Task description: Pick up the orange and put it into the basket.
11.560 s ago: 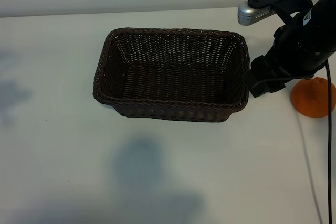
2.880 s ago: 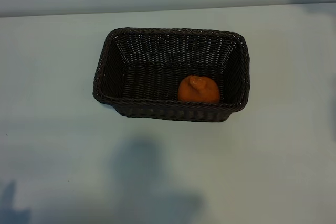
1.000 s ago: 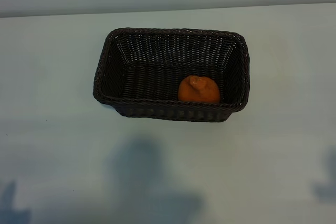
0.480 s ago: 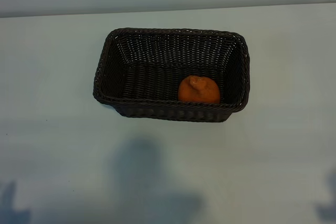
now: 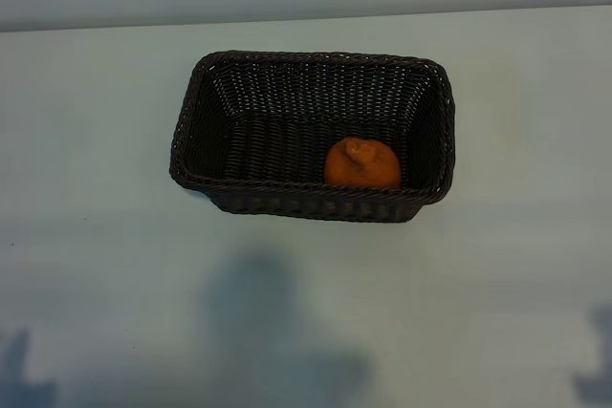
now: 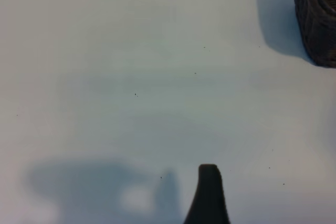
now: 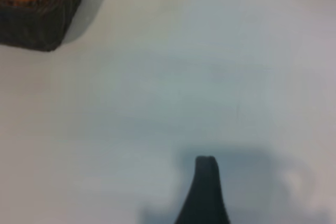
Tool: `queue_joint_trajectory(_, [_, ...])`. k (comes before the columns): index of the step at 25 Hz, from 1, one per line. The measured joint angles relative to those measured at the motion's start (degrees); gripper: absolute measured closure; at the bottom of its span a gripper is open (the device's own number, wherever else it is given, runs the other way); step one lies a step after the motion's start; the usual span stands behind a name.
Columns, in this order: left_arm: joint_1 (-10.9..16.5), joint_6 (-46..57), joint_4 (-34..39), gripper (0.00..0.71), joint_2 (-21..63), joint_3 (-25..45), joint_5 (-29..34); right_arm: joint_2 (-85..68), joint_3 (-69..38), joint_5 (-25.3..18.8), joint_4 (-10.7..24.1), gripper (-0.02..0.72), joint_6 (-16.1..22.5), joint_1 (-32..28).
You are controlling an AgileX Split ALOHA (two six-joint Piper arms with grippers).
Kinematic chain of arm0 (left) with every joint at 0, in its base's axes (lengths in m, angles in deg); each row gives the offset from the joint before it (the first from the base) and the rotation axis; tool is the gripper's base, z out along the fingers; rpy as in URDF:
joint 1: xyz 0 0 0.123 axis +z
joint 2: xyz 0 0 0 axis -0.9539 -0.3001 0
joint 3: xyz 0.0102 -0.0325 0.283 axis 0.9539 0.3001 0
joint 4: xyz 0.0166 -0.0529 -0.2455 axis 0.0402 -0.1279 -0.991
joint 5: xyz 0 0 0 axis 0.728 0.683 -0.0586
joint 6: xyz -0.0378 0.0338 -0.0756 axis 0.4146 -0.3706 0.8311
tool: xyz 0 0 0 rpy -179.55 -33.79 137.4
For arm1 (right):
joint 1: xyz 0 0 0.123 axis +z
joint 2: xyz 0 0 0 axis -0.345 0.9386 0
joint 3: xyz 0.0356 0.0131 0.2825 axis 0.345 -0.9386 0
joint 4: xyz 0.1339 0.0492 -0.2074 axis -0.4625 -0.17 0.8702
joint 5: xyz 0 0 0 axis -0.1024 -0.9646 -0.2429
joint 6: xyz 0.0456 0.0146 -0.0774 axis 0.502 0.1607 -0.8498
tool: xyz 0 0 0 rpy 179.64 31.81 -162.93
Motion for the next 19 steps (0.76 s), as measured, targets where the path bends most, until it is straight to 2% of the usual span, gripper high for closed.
queue_joint_trajectory(8, [0.0, 0.0, 0.0, 0.121, 0.0, 0.0, 0.0, 0.0, -2.2, 4.4, 0.6, 0.133, 3.4, 0.0])
queue_joint_trajectory(19, [0.0, 0.0, 0.0, 0.121, 0.0, 0.0, 0.0, 0.0, -2.2, 5.3, 1.0, 0.133, 4.2, 0.0])
